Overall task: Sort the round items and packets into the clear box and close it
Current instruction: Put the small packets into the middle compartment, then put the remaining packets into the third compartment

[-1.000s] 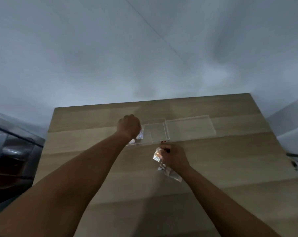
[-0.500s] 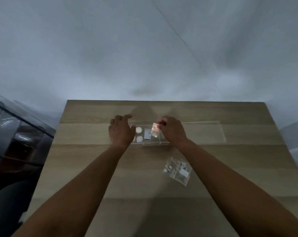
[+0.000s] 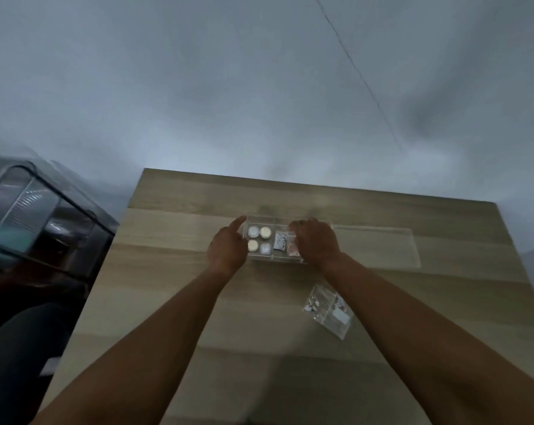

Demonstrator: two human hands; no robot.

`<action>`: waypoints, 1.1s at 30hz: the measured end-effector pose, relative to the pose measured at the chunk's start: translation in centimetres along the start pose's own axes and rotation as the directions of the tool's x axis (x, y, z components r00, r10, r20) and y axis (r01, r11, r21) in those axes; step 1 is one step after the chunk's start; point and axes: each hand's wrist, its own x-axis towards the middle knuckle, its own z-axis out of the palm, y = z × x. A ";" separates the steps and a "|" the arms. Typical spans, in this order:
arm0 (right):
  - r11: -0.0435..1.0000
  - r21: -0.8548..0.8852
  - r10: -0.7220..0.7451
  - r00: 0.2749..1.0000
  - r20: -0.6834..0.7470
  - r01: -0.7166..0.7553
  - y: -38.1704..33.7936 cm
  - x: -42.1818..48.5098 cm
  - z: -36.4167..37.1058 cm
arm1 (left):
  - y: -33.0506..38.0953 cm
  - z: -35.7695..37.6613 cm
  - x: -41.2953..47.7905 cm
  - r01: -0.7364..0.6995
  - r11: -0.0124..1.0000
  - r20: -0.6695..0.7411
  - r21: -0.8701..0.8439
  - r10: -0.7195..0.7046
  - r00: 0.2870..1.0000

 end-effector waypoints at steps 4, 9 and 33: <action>0.986 0.166 0.045 0.995 -0.084 -0.031 0.5 -0.9 -0.2 | 0.0 0.2 0.0 -0.002 0.999 0.017 0.040 0.001 1.000; 0.856 0.499 0.270 0.941 -0.203 -0.138 2.1 -3.7 -1.0 | 0.5 0.3 -1.1 -0.050 0.998 -0.136 -0.028 0.046 0.990; 0.601 0.426 0.641 0.726 0.249 -0.677 4.2 -16.3 5.3 | 4.9 11.2 -8.4 -0.335 0.905 0.404 0.262 0.213 0.890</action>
